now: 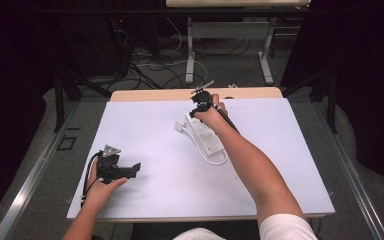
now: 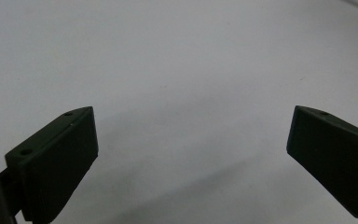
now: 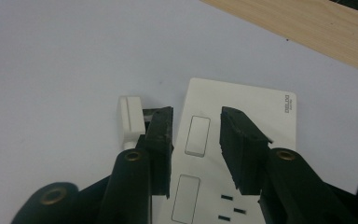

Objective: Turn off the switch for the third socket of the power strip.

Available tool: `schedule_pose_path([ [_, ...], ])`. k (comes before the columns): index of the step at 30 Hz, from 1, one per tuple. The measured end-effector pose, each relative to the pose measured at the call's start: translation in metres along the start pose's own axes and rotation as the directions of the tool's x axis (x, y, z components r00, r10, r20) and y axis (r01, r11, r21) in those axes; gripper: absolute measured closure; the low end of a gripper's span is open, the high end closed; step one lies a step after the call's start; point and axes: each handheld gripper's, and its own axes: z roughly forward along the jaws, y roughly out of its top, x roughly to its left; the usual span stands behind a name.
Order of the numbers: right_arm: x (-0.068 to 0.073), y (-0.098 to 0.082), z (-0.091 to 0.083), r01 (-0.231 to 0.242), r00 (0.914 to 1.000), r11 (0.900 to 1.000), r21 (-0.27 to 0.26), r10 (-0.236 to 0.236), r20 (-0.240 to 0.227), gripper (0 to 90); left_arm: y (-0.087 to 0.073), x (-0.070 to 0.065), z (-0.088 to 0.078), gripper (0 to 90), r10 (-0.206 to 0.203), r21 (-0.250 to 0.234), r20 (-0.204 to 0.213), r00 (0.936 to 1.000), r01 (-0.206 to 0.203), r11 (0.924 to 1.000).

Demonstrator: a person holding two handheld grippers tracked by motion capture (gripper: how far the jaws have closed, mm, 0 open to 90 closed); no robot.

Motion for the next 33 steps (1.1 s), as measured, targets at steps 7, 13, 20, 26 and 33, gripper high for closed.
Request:
schedule_pose_path([
  [7,0.005,0.000,-0.012,0.030,0.9995,0.999,0.016,-0.029,-0.015,61.0,0.000,0.000,0.000,1.7,0.005,0.000,-0.001,1.0000,-0.005,1.0000],
  [13,0.008,-0.001,-0.023,0.046,0.9987,0.999,0.013,-0.046,-0.023,55.8,0.000,0.000,0.000,1.7,0.004,-0.001,0.000,1.0000,-0.004,1.0000],
  [20,0.010,-0.004,-0.036,0.065,0.9965,0.998,-0.002,-0.065,-0.053,50.4,0.000,0.000,0.000,1.7,0.004,0.000,-0.001,1.0000,-0.004,1.0000],
  [26,0.012,-0.009,-0.048,0.097,0.9946,0.995,0.008,-0.096,-0.039,45.6,0.000,-0.001,0.000,1.7,0.003,0.000,-0.002,1.0000,-0.003,1.0000],
  [33,0.010,-0.017,-0.058,0.111,0.9931,0.994,-0.021,-0.111,-0.038,38.4,0.000,-0.001,0.001,1.7,0.007,0.006,-0.004,1.0000,-0.007,1.0000],
])
